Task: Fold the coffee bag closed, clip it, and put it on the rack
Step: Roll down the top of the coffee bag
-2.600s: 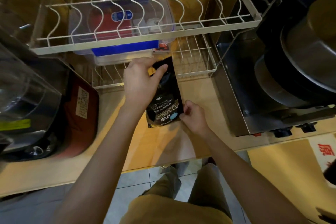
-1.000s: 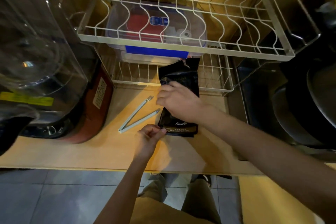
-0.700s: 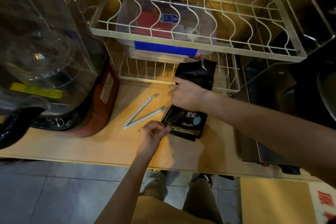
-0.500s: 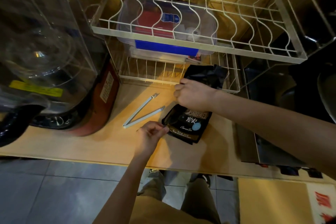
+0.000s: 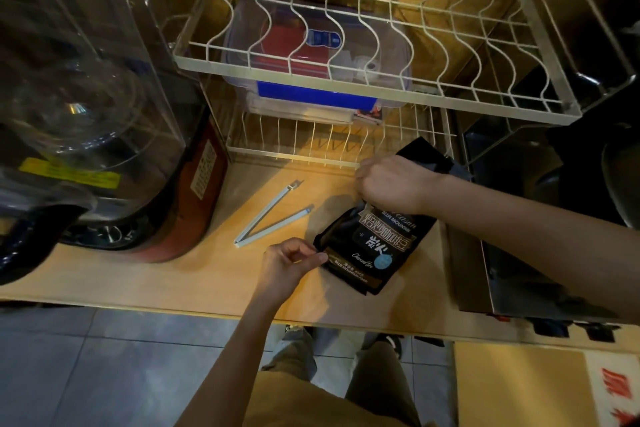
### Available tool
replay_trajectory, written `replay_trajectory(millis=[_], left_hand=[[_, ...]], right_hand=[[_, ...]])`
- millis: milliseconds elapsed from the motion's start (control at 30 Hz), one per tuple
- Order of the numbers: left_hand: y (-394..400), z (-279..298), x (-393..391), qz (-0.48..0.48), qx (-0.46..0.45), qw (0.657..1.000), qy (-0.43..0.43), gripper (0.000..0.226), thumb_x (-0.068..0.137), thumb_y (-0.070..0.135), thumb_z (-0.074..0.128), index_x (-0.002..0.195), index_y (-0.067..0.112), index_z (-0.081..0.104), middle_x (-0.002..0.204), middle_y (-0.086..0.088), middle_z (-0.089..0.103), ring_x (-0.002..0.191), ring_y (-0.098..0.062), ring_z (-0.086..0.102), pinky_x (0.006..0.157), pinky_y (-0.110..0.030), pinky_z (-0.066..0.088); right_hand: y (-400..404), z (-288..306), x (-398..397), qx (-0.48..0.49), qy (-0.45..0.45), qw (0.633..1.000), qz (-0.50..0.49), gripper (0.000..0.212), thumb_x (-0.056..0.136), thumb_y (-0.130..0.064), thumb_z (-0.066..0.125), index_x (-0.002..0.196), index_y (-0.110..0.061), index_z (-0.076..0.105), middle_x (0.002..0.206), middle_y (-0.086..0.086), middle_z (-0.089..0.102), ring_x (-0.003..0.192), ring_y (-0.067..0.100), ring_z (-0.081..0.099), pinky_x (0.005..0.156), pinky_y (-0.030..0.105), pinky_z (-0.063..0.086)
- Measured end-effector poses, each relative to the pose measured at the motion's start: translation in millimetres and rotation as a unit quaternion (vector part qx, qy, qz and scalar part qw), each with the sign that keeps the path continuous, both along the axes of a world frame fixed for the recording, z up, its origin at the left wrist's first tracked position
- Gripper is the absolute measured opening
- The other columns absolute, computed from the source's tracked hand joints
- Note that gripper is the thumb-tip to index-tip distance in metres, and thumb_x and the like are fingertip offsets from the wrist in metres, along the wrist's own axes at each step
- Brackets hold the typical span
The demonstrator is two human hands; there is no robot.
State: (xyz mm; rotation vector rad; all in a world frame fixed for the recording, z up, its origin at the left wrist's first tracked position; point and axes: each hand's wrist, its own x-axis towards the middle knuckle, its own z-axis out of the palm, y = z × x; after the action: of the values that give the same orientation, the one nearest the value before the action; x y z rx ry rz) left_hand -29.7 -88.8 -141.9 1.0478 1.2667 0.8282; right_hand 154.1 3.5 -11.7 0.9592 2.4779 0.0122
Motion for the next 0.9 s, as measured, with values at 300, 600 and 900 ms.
replay_trajectory(millis=[300,600,900], left_hand=[[-13,-5,1,-0.043,0.147,0.971,0.184,0.024,0.08,0.025,0.06,0.066,0.006,0.057,0.07,-0.002,0.06,0.07,-0.009,0.053,0.065,-0.016,0.039],[-5,4,-9,-0.098,0.151,0.965,0.189,0.016,0.075,0.026,0.068,0.083,0.017,0.057,0.074,0.008,0.057,0.077,-0.004,0.055,0.071,-0.026,0.048],[8,44,24,-0.036,0.137,0.986,0.092,0.043,0.057,0.053,0.065,0.098,0.043,0.055,0.108,0.009,0.055,0.106,-0.008,0.051,0.09,-0.033,0.045]], right_hand=[[-9,2,-7,0.014,0.029,0.999,0.013,0.019,0.086,-0.003,0.048,0.101,-0.004,0.06,0.104,0.011,0.064,0.102,0.028,0.054,0.09,0.037,0.042],[-14,-2,-5,0.03,0.115,0.993,0.001,0.013,0.083,-0.001,0.054,0.093,-0.001,0.063,0.092,0.014,0.066,0.09,0.029,0.056,0.079,0.039,0.049],[-23,3,-20,0.04,0.187,0.98,0.052,0.009,0.064,0.0,0.072,0.069,-0.004,0.066,0.064,0.007,0.063,0.063,0.024,0.057,0.053,0.032,0.049]])
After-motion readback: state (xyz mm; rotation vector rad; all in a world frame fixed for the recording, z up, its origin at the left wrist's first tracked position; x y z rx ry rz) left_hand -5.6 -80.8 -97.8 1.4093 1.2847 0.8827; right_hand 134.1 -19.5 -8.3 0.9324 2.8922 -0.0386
